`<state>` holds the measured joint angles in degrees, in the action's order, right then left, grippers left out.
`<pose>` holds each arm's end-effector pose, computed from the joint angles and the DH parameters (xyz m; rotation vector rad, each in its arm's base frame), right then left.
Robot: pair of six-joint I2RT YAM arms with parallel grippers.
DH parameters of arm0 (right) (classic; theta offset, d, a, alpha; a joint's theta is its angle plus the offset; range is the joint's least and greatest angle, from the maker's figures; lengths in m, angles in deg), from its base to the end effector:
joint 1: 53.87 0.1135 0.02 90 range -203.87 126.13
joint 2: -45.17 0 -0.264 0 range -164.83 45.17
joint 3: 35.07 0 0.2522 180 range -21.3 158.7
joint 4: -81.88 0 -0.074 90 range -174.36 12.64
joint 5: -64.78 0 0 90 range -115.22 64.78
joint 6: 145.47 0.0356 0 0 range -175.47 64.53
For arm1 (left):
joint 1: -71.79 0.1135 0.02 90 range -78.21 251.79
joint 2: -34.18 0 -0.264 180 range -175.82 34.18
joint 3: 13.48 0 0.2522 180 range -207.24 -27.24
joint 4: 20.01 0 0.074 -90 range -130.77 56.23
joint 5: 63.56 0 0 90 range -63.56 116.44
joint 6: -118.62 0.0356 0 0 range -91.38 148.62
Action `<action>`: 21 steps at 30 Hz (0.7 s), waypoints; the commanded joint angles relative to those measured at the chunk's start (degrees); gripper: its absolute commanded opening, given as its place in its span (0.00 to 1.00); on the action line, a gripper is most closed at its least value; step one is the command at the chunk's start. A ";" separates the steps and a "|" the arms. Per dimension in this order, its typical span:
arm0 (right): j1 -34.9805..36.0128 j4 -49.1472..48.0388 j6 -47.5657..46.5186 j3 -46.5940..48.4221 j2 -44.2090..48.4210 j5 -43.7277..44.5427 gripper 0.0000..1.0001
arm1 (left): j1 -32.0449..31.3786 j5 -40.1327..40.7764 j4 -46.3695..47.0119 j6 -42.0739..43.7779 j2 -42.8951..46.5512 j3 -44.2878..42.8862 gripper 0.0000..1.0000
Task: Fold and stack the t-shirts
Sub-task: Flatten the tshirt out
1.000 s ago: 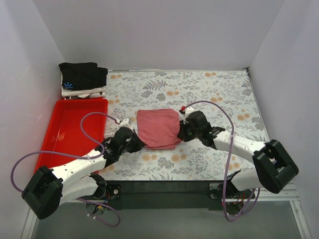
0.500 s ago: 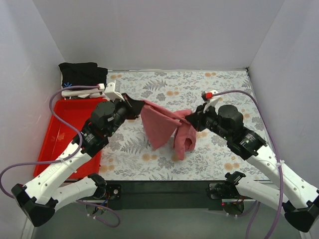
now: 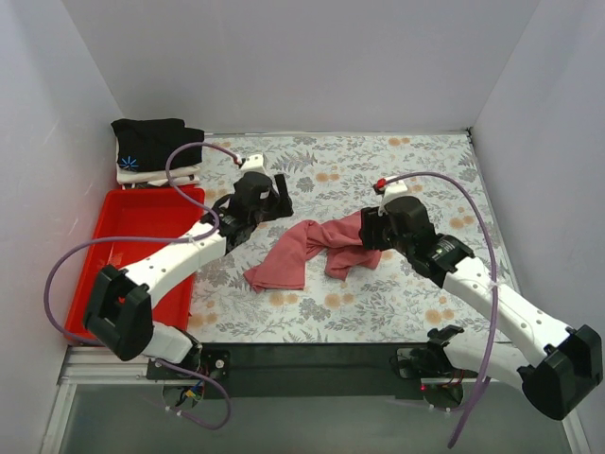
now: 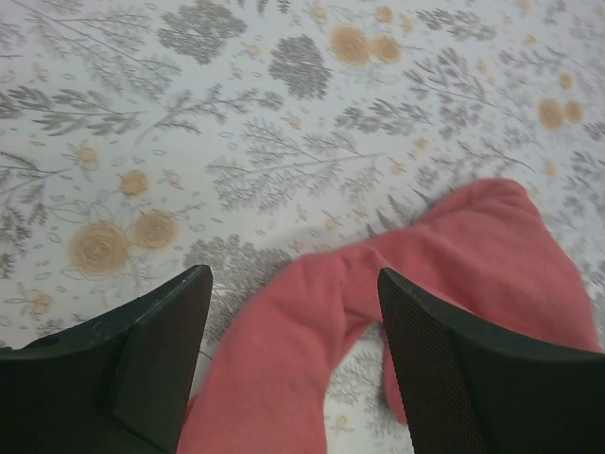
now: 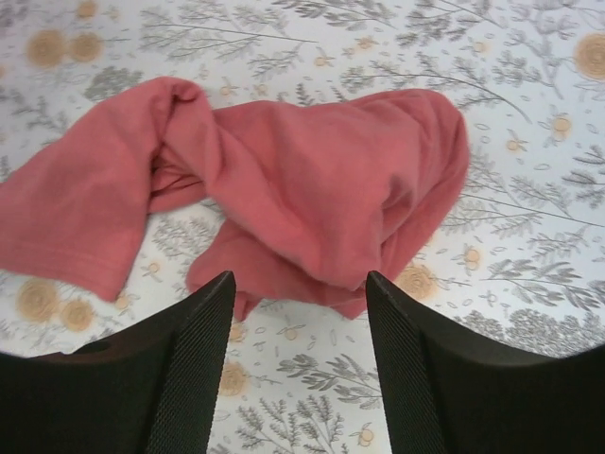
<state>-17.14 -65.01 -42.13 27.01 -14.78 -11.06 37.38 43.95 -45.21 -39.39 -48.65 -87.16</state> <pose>0.1918 0.1323 0.2955 -0.2810 2.0857 0.2666 0.2743 -0.1749 0.2744 -0.8135 2.0707 -0.6983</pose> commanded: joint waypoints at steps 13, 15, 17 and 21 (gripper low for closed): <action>3.26 -15.22 4.15 -7.80 -11.33 -17.14 0.52 | -14.17 -6.80 1.87 -7.23 3.20 16.15 0.62; 3.26 -15.83 4.23 -7.71 -12.73 -17.40 0.52 | -16.72 -4.70 1.08 -7.40 1.97 15.98 0.60; 3.35 -16.19 4.15 -7.71 -13.71 -17.40 0.52 | -18.14 -3.03 0.63 -7.49 0.48 15.80 0.57; 3.35 -17.68 4.67 -7.71 -16.25 -18.19 0.52 | -19.29 0.23 -2.09 -7.31 -3.04 15.18 0.55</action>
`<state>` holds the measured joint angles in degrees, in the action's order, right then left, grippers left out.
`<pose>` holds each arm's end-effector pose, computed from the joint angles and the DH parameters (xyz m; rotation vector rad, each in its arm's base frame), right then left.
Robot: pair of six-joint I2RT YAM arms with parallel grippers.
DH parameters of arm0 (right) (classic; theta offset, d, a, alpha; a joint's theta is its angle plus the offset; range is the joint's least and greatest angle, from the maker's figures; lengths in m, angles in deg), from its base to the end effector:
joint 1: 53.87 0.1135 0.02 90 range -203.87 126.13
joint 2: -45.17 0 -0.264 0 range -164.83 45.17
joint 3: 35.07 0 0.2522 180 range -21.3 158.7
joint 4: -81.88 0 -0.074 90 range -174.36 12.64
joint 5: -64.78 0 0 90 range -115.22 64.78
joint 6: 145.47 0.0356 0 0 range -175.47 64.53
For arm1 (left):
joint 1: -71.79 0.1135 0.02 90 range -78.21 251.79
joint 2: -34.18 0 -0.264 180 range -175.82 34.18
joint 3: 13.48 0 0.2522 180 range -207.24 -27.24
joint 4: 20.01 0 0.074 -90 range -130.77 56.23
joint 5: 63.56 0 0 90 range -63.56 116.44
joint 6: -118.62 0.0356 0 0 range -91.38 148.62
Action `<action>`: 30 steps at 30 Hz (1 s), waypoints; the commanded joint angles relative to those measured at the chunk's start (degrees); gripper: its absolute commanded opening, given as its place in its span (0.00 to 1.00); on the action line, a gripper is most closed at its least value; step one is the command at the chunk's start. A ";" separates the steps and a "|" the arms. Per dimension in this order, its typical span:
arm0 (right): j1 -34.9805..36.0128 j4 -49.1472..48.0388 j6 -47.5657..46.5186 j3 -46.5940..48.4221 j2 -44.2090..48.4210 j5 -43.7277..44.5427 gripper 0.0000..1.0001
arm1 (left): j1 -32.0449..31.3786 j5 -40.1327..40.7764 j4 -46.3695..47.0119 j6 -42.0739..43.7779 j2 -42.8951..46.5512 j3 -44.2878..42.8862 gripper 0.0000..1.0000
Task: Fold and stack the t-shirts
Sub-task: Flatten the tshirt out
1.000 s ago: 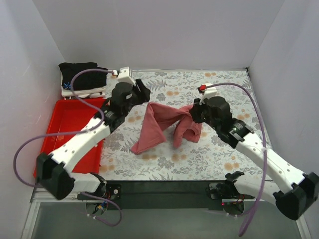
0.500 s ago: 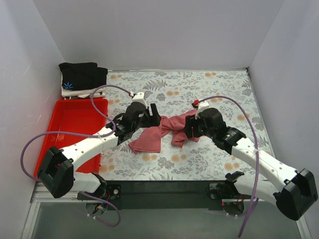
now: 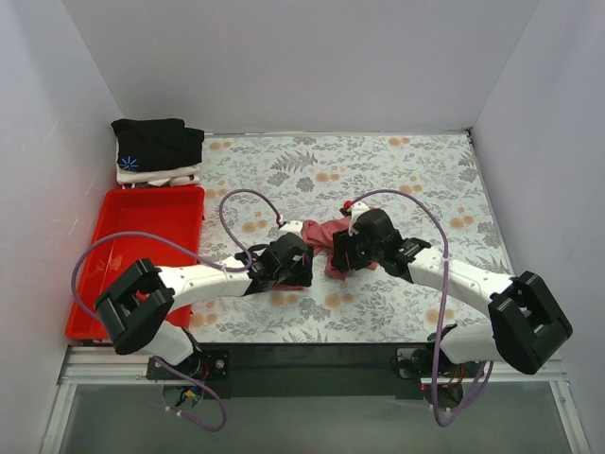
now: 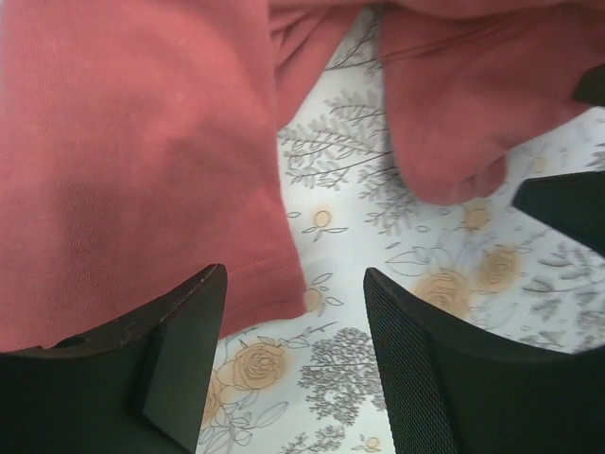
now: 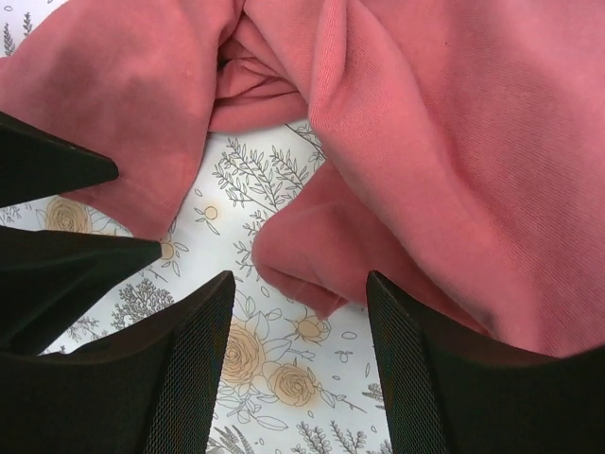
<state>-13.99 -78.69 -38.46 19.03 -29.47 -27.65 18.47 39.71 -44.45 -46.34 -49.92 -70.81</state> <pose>0.2064 0.1744 0.2092 -0.4851 2.2818 0.5620 0.1775 -0.2246 0.1778 -0.5839 2.4964 -0.6816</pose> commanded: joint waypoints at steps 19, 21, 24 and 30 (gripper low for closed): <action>0.99 -4.45 0.13 -0.26 -11.24 1.99 0.01 | -2.14 13.35 -11.46 0.25 1.45 -3.27 0.00; 0.99 -2.52 -0.40 -0.08 -8.19 4.09 0.01 | -2.14 15.63 -13.83 0.86 4.28 -5.37 0.00; 0.99 0.47 -1.28 0.27 -1.68 8.23 0.01 | -2.23 17.56 -15.25 1.65 10.43 -7.40 0.00; 0.99 4.96 -1.90 0.09 7.99 10.79 0.01 | -1.79 18.53 -13.75 5.78 20.54 -11.70 0.00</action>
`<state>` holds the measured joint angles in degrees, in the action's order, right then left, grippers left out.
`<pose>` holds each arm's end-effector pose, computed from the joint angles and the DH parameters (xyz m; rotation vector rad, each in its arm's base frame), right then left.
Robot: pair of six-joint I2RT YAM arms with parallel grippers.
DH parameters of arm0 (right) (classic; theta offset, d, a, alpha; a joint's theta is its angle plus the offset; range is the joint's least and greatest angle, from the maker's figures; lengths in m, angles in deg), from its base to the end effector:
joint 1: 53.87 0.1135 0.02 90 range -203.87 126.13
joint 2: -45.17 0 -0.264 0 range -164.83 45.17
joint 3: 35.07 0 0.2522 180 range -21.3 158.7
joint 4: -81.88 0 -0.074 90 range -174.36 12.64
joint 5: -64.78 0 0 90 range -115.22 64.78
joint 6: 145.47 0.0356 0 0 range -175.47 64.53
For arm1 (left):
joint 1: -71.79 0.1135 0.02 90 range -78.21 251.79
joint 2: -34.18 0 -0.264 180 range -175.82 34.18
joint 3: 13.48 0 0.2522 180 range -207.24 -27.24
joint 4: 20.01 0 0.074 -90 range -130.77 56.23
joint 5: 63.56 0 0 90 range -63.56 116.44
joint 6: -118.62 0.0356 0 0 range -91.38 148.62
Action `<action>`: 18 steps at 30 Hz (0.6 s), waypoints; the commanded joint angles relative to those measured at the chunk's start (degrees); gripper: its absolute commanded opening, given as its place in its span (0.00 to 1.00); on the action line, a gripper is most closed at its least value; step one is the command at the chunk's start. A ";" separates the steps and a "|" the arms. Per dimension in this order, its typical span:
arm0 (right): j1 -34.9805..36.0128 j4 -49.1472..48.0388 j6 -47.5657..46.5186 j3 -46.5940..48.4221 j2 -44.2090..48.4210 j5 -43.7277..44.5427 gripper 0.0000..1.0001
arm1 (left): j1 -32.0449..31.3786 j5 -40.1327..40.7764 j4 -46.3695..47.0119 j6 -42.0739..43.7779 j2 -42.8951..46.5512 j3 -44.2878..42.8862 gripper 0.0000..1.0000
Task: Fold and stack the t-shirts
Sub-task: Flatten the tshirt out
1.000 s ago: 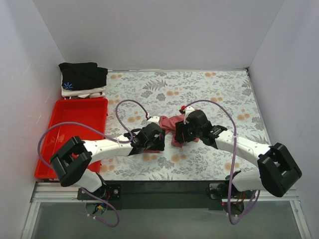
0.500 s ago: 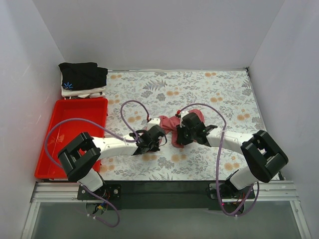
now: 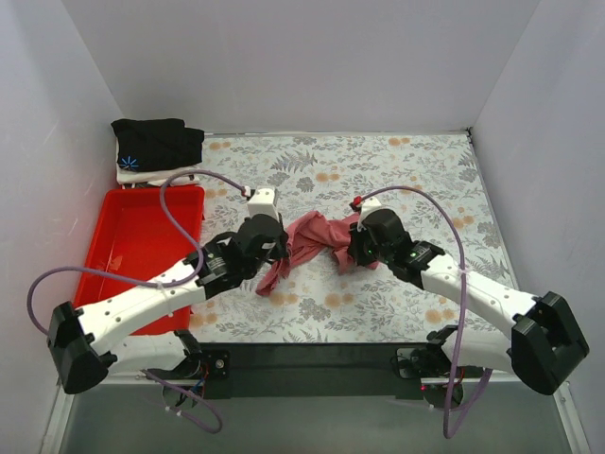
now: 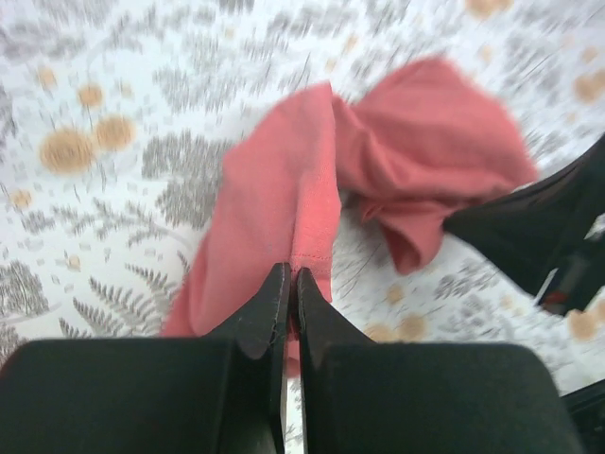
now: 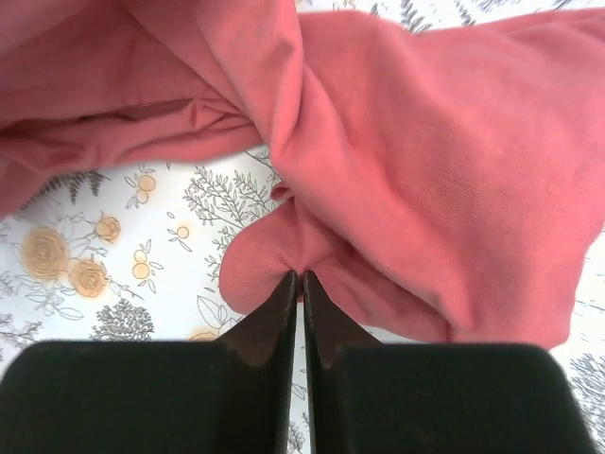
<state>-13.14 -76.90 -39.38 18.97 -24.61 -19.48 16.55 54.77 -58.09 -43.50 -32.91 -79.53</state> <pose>0.1985 0.1663 0.2270 -0.4244 2.2068 0.4343 0.1570 -0.1967 0.2856 -0.5929 2.1694 -0.7022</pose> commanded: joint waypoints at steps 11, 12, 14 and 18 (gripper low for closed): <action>-0.12 11.59 -1.59 1.65 19.40 16.56 0.01 | 0.31 0.74 6.38 11.03 10.92 -15.38 0.00; -0.30 12.13 -1.94 2.35 20.03 17.63 0.01 | 0.49 2.32 8.21 12.16 11.62 -14.60 0.00; -0.91 12.66 -3.09 4.46 20.73 19.13 0.01 | 1.18 7.58 10.07 13.22 11.81 -12.76 0.00; -1.18 12.49 -3.62 6.66 18.55 15.02 0.01 | 17.20 -6.25 12.27 10.17 9.10 -4.95 0.00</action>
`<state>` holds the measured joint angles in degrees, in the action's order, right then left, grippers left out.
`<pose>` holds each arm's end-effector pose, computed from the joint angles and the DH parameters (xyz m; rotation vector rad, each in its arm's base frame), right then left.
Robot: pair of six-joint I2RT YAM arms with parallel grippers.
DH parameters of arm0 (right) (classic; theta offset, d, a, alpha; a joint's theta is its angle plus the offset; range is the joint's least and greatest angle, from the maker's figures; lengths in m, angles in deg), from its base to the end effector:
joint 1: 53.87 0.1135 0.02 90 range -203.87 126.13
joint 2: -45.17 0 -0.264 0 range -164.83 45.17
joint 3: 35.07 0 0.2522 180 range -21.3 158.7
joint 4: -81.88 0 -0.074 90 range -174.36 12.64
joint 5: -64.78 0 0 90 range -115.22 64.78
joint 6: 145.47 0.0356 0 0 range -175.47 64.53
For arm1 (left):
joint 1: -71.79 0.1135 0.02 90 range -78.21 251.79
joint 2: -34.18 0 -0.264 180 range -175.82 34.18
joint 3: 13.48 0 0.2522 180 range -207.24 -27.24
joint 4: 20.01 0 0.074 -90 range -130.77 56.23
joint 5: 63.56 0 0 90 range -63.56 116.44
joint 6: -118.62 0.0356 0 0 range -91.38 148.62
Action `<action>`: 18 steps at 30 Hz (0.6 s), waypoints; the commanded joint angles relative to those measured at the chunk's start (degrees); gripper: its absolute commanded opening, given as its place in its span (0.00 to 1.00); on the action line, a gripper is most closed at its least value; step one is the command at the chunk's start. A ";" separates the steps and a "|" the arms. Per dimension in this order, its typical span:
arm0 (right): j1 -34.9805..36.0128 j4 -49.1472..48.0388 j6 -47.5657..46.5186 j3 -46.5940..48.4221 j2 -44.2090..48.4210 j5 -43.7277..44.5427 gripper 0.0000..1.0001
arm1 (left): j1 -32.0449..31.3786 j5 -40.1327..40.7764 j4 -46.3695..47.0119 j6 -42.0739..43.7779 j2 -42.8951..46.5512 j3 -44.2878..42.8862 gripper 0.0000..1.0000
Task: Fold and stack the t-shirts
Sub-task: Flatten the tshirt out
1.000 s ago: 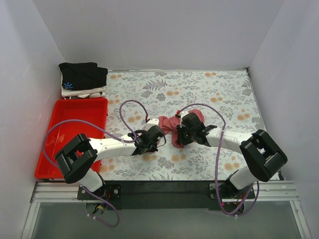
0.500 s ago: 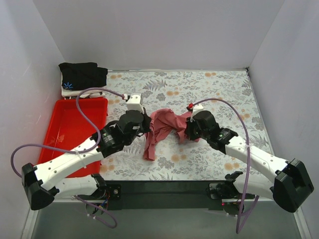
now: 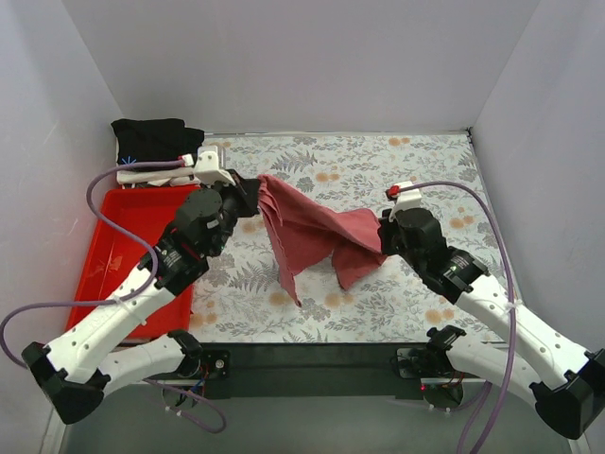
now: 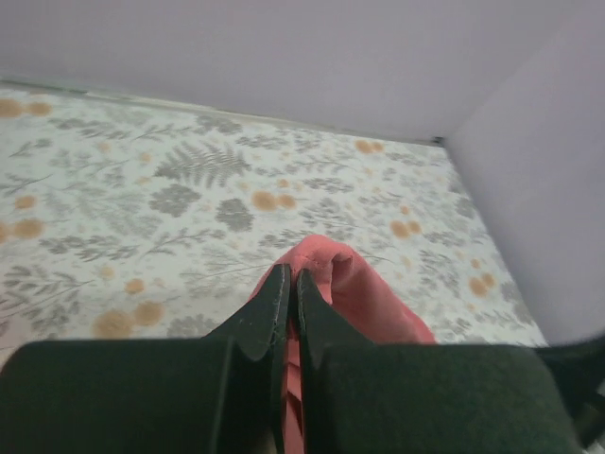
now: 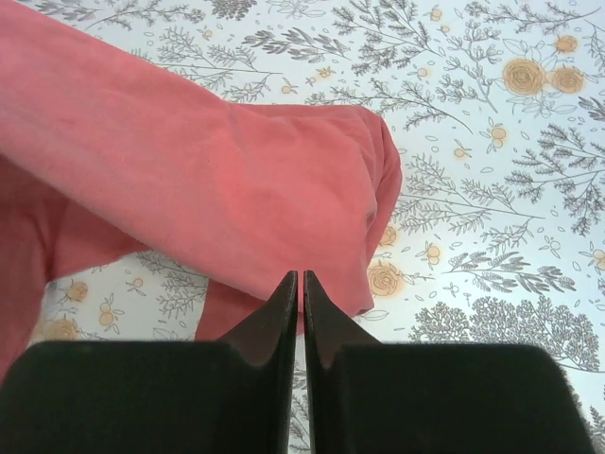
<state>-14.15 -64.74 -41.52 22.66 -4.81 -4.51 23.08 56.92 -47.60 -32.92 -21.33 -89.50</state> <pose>0.1595 0.1161 0.3033 -0.2198 1.9832 0.2400 0.1525 -0.1463 0.4066 -0.6065 1.6711 -0.9835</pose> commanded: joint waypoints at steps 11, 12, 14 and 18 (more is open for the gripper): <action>0.09 -5.90 2.13 -4.67 -4.26 -13.93 0.01 | 25.42 -8.15 0.29 -8.86 -28.35 7.24 0.66; 0.18 -5.91 2.30 -5.29 -4.17 -14.55 0.01 | 24.81 -8.59 0.46 -9.30 -26.43 7.59 0.82; 0.18 -6.25 2.48 -5.91 -4.16 -16.30 0.01 | 23.32 -9.47 0.38 -9.39 -24.14 8.99 0.87; 0.18 -6.43 2.92 -7.14 -4.69 -14.91 0.04 | 11.47 -6.41 -5.41 -13.24 -17.80 13.56 0.88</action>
<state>-14.19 -68.20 -39.55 16.04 -10.06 -18.58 42.36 48.17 -49.13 -42.80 -45.74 -78.55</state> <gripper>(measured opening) 0.029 0.874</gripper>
